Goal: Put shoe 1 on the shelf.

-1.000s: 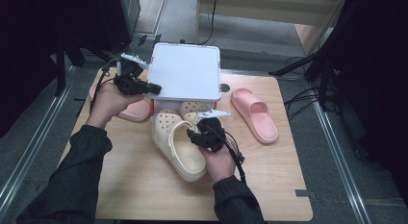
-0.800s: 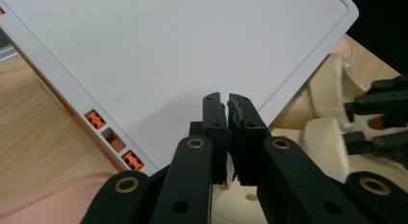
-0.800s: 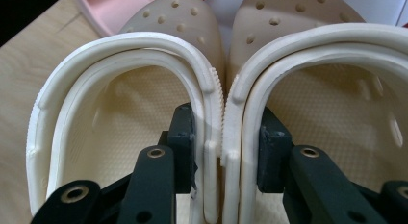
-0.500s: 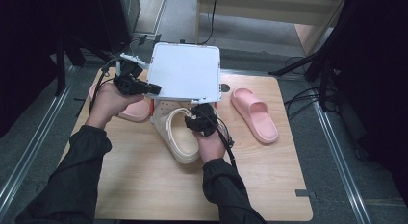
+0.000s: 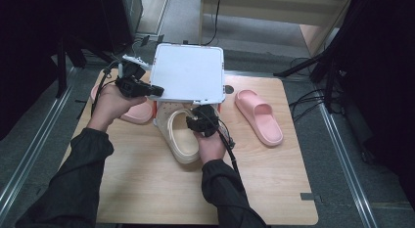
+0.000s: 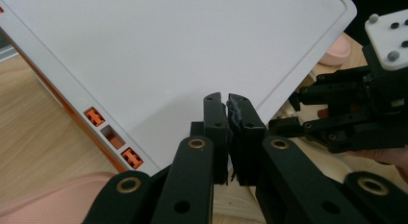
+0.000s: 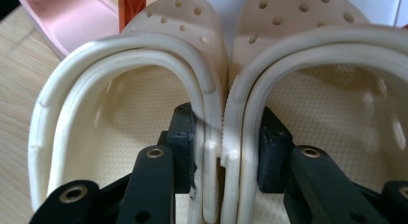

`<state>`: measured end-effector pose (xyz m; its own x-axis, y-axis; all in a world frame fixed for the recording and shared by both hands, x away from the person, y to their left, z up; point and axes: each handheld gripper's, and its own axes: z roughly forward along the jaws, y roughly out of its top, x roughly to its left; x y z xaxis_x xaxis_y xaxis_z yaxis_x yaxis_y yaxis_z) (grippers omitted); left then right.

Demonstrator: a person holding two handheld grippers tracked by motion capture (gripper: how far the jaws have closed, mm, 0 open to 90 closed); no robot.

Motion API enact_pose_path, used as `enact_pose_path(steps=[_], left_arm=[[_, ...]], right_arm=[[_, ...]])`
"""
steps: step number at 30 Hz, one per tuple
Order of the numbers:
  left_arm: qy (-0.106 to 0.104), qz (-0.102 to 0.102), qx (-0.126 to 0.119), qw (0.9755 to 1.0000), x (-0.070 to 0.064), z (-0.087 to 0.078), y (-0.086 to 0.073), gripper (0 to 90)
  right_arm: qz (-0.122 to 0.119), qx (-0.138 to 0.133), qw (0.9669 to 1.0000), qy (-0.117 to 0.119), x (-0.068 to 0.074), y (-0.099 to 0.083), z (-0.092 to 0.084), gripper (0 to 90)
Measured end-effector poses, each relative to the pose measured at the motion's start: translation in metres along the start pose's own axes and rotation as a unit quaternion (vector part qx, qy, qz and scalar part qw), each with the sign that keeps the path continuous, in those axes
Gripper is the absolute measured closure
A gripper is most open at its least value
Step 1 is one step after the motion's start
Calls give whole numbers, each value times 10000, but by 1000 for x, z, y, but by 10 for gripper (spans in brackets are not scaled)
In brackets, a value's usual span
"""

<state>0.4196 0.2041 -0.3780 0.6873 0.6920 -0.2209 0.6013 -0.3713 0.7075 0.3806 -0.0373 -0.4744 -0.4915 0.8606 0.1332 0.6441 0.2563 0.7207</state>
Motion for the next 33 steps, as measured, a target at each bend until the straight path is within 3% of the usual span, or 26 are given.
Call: enact_pose_path(steps=[5, 8, 14, 21, 23, 29, 33], left_arm=[[-37, -12, -7, 10000, 1, 0, 0, 864], [-31, -3, -11, 10000, 1, 0, 0, 864], [-22, -1, -9, 10000, 0, 0, 0, 864], [-32, -9, -16, 10000, 1, 0, -1, 864], [-34, -10, -16, 10000, 1, 0, -1, 863], [-14, 0, -5, 10000, 1, 0, -1, 864], [-10, -11, -7, 10000, 0, 0, 0, 864]], right_arm=[[57, -4, 10000, 67, -4, -3, 1, 650], [213, 42, 9995, 239, -9, -5, 0, 640], [71, 96, 9995, 306, -6, -6, -2, 591], [222, 96, 9984, 517, -10, -6, -9, 541], [146, 34, 9986, 514, -10, -7, -13, 533], [63, 15, 9985, 547, -11, -10, -28, 548], [82, -41, 9970, 771, -12, -14, -40, 609]])
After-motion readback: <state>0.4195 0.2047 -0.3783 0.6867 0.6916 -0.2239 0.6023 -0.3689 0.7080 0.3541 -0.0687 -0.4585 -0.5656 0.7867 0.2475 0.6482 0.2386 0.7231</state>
